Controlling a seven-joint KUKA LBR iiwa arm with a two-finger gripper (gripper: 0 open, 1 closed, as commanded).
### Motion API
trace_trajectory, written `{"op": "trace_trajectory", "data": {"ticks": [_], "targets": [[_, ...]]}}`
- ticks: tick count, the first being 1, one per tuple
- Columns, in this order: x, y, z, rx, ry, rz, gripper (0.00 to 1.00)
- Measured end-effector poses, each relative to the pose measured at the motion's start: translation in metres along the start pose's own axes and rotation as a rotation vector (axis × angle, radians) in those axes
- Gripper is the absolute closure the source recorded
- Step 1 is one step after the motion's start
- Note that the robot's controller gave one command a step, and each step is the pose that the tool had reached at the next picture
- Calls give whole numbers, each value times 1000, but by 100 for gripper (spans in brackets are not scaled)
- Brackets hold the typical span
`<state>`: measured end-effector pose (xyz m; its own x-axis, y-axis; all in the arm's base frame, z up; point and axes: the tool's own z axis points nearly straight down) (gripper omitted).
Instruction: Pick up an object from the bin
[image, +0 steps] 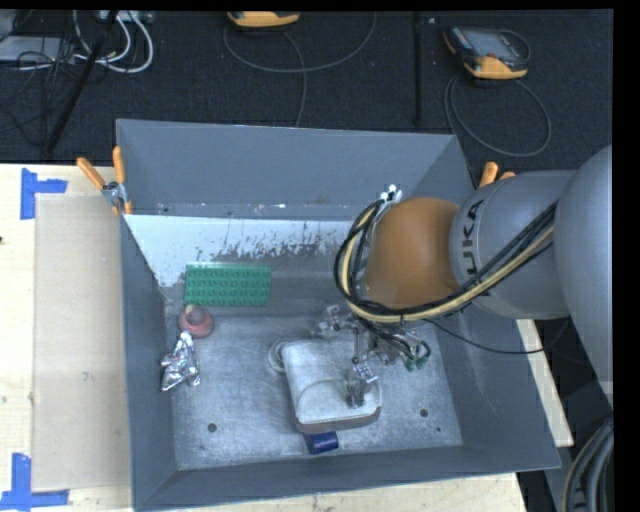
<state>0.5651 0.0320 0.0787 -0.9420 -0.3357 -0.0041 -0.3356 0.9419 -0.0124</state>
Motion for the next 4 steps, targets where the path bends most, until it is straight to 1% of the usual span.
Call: {"op": "trace_trajectory", "data": {"ticks": [1, 2, 3, 4], "targets": [[-25, 6, 2, -8, 9, -78, 0], [-25, 6, 1, -8, 10, -78, 100], [-34, 22, -29, -14, -3, -746, 100], [-35, 16, -47, -13, -3, -726, 100]]}}
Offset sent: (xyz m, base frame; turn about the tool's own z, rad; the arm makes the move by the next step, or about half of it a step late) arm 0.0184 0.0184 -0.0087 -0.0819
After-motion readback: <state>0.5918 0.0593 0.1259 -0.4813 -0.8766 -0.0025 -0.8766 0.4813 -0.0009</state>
